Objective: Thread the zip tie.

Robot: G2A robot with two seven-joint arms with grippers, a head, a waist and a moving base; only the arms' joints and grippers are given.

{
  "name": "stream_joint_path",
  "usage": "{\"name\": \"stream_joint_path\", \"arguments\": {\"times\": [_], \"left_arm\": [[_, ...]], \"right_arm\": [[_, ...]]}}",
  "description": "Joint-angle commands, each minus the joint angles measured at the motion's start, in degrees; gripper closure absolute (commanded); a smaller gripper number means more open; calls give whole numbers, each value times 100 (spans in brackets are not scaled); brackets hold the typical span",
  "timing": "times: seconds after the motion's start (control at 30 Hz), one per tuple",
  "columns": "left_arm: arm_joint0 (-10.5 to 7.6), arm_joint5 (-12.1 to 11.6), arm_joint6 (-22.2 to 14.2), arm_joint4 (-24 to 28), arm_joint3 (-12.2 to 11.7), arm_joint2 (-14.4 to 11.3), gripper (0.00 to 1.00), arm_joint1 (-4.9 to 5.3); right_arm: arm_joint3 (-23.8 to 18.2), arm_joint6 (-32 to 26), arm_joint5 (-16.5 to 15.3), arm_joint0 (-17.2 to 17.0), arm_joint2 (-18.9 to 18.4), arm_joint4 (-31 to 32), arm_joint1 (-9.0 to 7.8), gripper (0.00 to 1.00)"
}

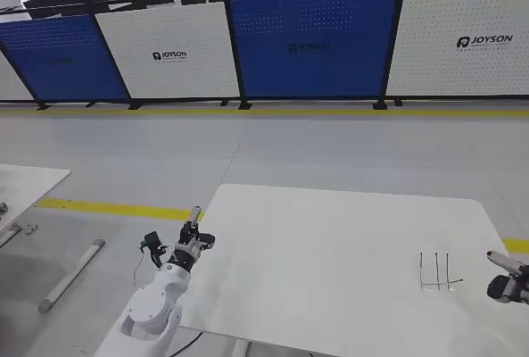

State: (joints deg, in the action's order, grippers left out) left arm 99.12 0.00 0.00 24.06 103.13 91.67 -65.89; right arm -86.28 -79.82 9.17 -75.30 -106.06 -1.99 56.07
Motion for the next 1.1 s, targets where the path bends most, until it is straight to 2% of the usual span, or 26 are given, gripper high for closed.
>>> {"name": "stream_joint_path", "arguments": {"times": [0.0, 0.5, 0.53, 0.6, 0.63, 0.7, 0.77, 0.87, 0.93, 1.03, 1.07], "left_arm": [[0, 0, 0, 0, 0, 0, 0, 0], [0, 0, 0, 0, 0, 0, 0, 0], [0, 0, 0, 0, 0, 0, 0, 0], [0, 0, 0, 0, 0, 0, 0, 0], [0, 0, 0, 0, 0, 0, 0, 0], [0, 0, 0, 0, 0, 0, 0, 0], [0, 0, 0, 0, 0, 0, 0, 0], [0, 0, 0, 0, 0, 0, 0, 0], [0, 0, 0, 0, 0, 0, 0, 0], [0, 0, 0, 0, 0, 0, 0, 0], [0, 0, 0, 0, 0, 0, 0, 0]], "right_arm": [[147, 18, 107, 183, 243, 211, -34, 0], [147, 18, 107, 183, 243, 211, -34, 0], [71, 18, 38, 194, 287, 167, -33, 0], [-14, 18, -294, 234, 503, -50, -69, 0], [95, 18, -406, 296, 632, -259, -102, 0], [352, 18, -430, 539, 958, -574, -223, 0], [433, 18, -640, 707, 1272, -663, -346, 0], [549, 18, -769, 989, 1774, -690, -544, 0], [709, 18, -721, 1222, 2120, -470, -661, 0], [985, 18, -467, 1635, 2697, -12, -772, 0], [1056, 18, -452, 1704, 2778, -25, -787, 0]]}}
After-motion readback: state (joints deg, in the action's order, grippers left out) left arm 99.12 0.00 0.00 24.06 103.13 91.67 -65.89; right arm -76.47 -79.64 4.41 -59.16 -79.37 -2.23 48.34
